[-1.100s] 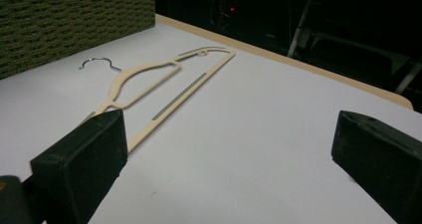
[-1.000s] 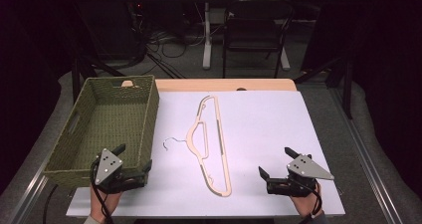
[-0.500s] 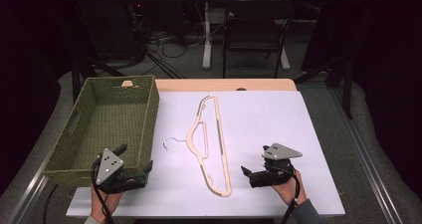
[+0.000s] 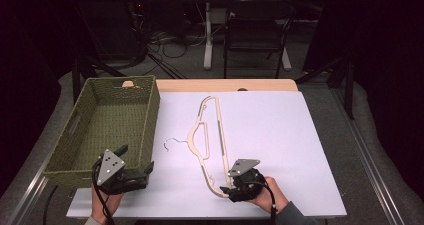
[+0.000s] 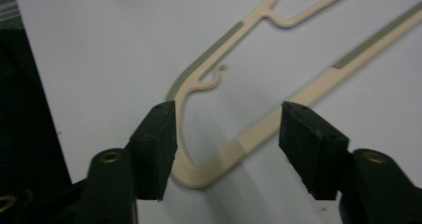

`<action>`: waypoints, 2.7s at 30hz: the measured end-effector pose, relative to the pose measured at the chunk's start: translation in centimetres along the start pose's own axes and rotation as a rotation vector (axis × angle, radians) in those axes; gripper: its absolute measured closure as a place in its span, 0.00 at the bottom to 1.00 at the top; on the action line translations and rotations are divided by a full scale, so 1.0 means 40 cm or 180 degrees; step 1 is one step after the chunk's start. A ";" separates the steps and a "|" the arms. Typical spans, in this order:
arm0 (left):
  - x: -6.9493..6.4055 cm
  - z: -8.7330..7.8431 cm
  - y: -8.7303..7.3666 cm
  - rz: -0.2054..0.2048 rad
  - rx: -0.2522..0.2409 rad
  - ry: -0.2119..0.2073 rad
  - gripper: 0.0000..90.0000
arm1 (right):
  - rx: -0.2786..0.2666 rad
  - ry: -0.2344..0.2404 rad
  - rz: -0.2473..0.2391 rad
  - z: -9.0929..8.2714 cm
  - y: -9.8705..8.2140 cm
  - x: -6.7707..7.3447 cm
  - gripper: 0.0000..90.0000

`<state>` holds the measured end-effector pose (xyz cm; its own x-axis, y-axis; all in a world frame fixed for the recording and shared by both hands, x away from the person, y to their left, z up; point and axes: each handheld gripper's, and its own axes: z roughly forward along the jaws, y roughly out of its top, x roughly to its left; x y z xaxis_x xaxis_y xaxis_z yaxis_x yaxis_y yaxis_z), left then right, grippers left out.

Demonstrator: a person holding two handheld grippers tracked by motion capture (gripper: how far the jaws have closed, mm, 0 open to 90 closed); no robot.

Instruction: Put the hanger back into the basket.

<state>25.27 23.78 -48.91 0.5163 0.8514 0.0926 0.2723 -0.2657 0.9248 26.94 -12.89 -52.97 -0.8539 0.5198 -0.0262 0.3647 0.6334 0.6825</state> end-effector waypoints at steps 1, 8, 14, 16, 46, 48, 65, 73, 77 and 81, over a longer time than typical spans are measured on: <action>0.001 -0.001 0.000 0.0015 0.0009 0.0001 0.04 | 0.0030 0.0047 -0.0032 0.007 0.001 0.003 0.52; 0.001 0.000 0.000 0.0019 0.0016 -0.0008 0.04 | 0.0325 0.0339 -0.0168 0.042 0.001 0.029 0.74; -0.001 0.002 0.000 0.0012 0.0019 -0.0010 0.04 | 0.0405 0.0337 -0.0182 0.053 -0.001 0.037 0.86; -0.002 0.003 0.000 0.0014 0.0022 -0.0014 0.04 | 0.0400 0.0345 -0.0166 0.056 0.001 0.043 0.86; -0.005 0.010 0.003 0.0026 0.0020 -0.0067 0.05 | 0.0142 -0.0572 0.0892 0.200 0.211 -0.271 0.56; -0.003 0.011 0.001 0.0021 0.0026 -0.0079 0.05 | 0.0192 -0.0640 0.1000 0.223 0.229 -0.303 0.56; -0.004 0.012 -0.001 0.0009 0.0037 -0.0122 0.05 | 0.0507 -0.0929 0.1286 0.309 0.263 -0.385 0.77; -0.007 0.007 0.000 0.0037 0.0043 -0.0142 0.05 | 0.0594 -0.1036 0.1470 0.263 0.222 -0.396 0.77; -0.020 0.006 0.004 0.0077 0.0044 -0.0204 0.05 | 0.0583 -0.1108 0.1574 0.225 0.184 -0.399 0.77; -0.036 0.004 0.008 0.0150 0.0047 -0.0233 0.05 | 0.0331 -0.1138 0.1628 0.210 0.150 -0.398 0.77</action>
<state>24.74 22.38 -48.81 0.5865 0.8027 0.1081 0.2581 -0.3117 0.9145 45.86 -12.55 -54.58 -0.3917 0.9196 0.0297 0.7433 0.2972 0.5993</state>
